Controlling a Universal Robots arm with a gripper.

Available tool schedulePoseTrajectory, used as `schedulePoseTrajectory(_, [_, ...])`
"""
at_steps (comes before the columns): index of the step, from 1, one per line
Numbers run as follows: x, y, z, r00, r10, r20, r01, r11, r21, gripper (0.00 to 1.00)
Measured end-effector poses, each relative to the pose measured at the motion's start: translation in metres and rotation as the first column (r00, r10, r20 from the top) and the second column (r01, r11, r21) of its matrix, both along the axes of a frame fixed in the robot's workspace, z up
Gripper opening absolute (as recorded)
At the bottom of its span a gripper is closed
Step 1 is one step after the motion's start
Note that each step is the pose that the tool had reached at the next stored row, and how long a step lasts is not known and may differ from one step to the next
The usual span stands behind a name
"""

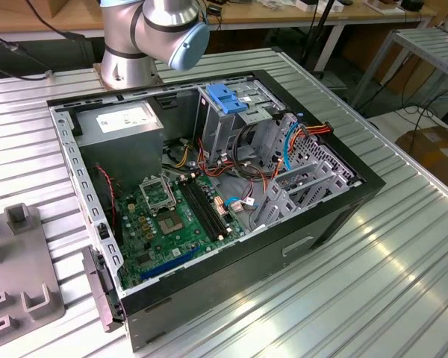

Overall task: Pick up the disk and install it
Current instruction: 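Pick up the disk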

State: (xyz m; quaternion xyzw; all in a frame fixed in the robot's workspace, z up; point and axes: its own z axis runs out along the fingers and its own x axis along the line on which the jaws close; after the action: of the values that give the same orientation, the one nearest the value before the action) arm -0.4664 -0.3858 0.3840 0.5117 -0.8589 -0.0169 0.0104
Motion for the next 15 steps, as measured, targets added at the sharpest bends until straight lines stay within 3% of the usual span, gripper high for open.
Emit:
schedulePoseTrajectory(4, [0.0,0.0,-0.0008,0.9964,0.084,0.0,-0.084,0.9964,-0.0002,0.1])
schedulePoseTrajectory(5, [0.0,0.0,-0.0011,0.9928,0.12,0.0,-0.12,0.9928,-0.0002,0.1])
schedulePoseTrajectory(8, [0.0,0.0,-0.0018,0.98,0.199,-0.0001,-0.199,0.98,-0.0006,0.1])
schedulePoseTrajectory(12, [0.0,0.0,-0.0025,0.9627,0.271,-0.0002,-0.271,0.9627,-0.0009,0.1])
schedulePoseTrajectory(15, [0.0,0.0,-0.0034,0.942,0.336,-0.0003,-0.336,0.942,-0.0012,0.1])
